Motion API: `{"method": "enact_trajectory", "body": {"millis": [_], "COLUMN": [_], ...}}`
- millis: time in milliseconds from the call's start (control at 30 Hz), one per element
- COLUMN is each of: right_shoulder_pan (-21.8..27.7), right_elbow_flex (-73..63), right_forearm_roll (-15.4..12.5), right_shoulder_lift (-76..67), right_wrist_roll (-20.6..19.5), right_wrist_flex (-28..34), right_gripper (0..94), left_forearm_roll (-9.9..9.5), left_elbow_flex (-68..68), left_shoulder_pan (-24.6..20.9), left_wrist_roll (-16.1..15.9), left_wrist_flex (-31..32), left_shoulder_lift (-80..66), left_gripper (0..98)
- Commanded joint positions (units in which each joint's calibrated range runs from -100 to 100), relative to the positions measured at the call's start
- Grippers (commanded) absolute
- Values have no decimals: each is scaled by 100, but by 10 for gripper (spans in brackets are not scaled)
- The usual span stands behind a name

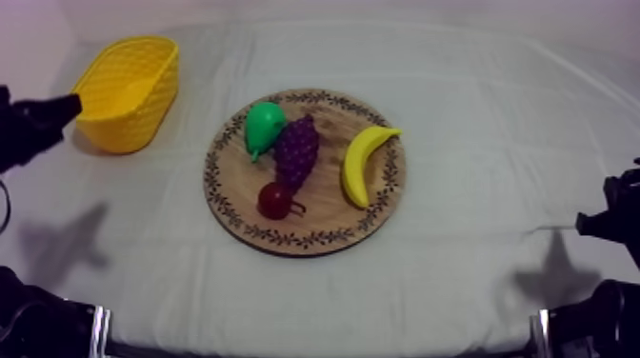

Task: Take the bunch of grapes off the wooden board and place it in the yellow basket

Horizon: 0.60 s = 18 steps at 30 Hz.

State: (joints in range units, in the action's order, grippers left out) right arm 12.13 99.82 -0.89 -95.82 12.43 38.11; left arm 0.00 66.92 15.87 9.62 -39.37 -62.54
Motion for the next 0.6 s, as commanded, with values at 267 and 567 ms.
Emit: {"method": "enact_trajectory", "body": {"millis": [267,567], "right_shoulder_pan": [-3,-3], "right_elbow_flex": [-5,-5], "right_forearm_roll": [-1,-1], "right_shoulder_lift": [-2,-2], "right_wrist_roll": [2,1], "right_wrist_flex": [3,3], "right_gripper": [3,3], "left_forearm_roll": [655,556], "left_elbow_flex": [-2837,-4809], "left_shoulder_pan": [-218,197], "left_wrist_roll": [-43,271], "left_wrist_flex": [-2199,-3707], "left_shoulder_lift": [2647,4522], "left_gripper": [0,0]}}
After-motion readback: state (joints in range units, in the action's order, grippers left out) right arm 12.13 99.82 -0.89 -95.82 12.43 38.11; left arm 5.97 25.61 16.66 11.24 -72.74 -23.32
